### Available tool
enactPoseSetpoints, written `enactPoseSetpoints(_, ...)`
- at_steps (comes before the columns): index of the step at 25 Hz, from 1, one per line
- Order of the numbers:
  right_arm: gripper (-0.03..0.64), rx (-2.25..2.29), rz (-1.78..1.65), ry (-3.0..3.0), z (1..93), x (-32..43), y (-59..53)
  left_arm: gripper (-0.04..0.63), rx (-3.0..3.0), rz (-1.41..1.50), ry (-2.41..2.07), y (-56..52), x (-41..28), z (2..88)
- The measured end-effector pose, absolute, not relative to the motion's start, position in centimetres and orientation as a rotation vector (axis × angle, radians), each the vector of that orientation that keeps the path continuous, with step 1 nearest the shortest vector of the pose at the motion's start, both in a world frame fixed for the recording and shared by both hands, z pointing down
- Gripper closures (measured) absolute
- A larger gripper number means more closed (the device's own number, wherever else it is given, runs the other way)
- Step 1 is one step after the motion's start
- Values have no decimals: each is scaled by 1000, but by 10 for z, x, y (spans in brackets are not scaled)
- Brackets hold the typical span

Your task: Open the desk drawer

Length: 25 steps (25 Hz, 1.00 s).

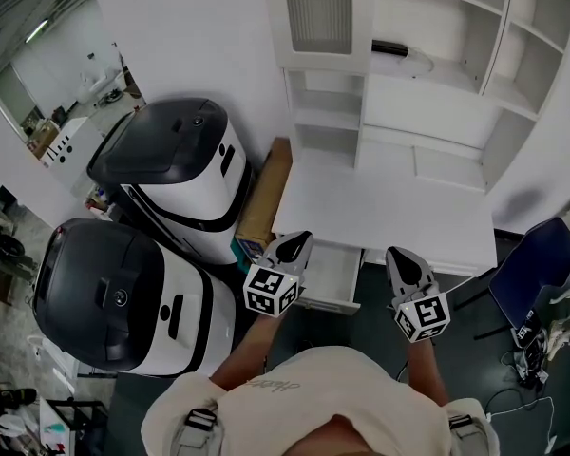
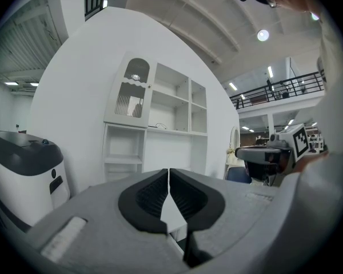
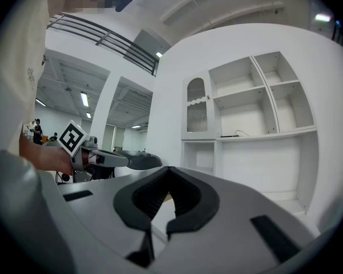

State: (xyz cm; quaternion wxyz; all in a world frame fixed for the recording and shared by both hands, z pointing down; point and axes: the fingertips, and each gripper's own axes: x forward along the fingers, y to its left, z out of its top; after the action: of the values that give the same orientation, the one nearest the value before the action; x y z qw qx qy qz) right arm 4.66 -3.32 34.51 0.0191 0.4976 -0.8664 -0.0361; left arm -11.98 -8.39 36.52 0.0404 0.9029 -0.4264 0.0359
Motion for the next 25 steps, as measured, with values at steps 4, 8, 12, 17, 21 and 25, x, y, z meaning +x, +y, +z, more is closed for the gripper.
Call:
enactPoseSetpoints(4,621,1541,-117,-2688,345,45,-34,575,2771,124,-1290,-82,-117,368)
enactPoseSetpoints(8,621,1532,-117,-2690,346,43,-35,575,2771,132,-1282,-81,-118,371)
enactPoseSetpoints(12,621,1523,-106,-2687,348,41,-37,575,2766,145,-1280,-81,-120,373)
enactPoseSetpoints(17,621,1513,-101,-2687,351,38,-39,575,2765,146,-1278,-83,-122,374)
enactPoseSetpoints(21,621,1510,-105,-2686,350,37,-40,575,2774,141,-1269,-84,-121,372)
enactPoseSetpoints(25,621,1510,-102,-2682,351,35,-42,575,2776,145,-1263,-85,-121,372)
